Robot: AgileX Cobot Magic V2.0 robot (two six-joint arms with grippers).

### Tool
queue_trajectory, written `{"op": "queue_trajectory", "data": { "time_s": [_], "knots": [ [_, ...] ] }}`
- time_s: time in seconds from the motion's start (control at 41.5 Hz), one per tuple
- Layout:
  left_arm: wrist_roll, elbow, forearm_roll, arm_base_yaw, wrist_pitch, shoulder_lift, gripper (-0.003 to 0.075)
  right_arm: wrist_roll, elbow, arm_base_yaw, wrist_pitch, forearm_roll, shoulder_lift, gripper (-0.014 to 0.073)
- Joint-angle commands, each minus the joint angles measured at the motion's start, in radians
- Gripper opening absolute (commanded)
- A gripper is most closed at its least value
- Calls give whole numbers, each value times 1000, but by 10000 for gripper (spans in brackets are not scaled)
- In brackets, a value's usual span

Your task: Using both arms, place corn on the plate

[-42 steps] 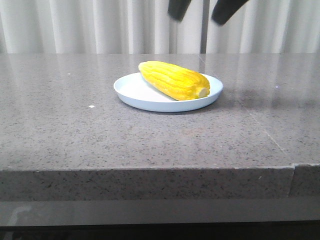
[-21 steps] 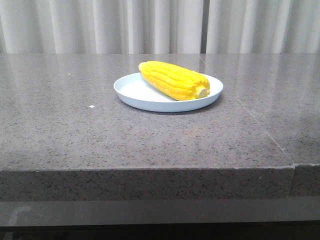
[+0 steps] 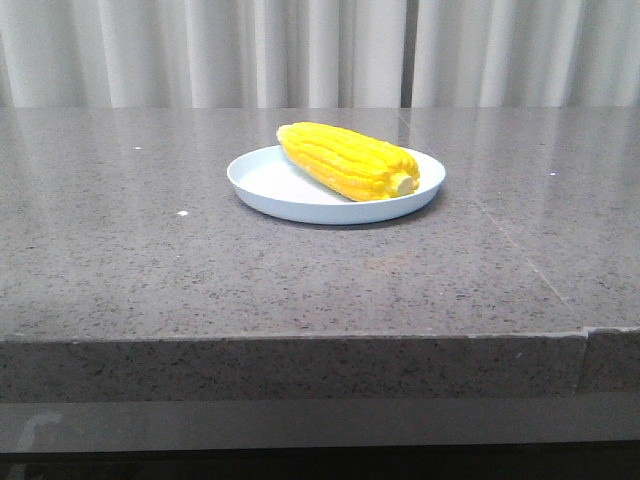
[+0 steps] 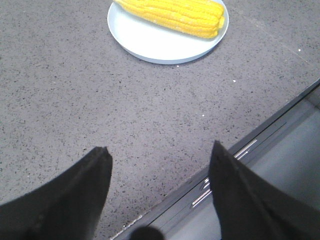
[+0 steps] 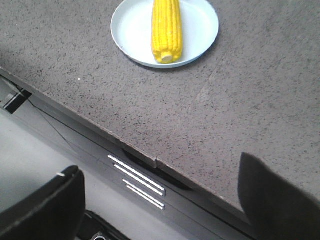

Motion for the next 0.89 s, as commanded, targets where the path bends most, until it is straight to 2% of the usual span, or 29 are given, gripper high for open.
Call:
{"op": "queue_trajectory", "data": {
  "time_s": [0.0, 0.072, 0.12, 0.265, 0.385, 0.433, 0.867],
  "knots": [
    [-11, -26, 2, -9, -72, -2, 412, 4, -9, -2, -89, -15, -26, 605],
    [-11, -26, 4, -9, -72, -2, 357, 4, -5, -2, -94, -15, -33, 507],
    [-11, -26, 6, -9, -72, -2, 309, 4, -5, -2, -94, -15, -33, 411],
    [-11, -26, 22, -9, -72, -2, 126, 4, -5, -2, -95, -15, -33, 134],
    [0, -26, 53, -9, -72, -2, -3, 4, -5, -2, -94, -15, -33, -39],
    [0, -26, 54, -9, -72, -2, -20, 4, -5, -2, -94, -15, -33, -75],
    [0, -26, 54, -9, -72, -2, -20, 4, -5, -2, -101, -15, -33, -68]
  ]
}}
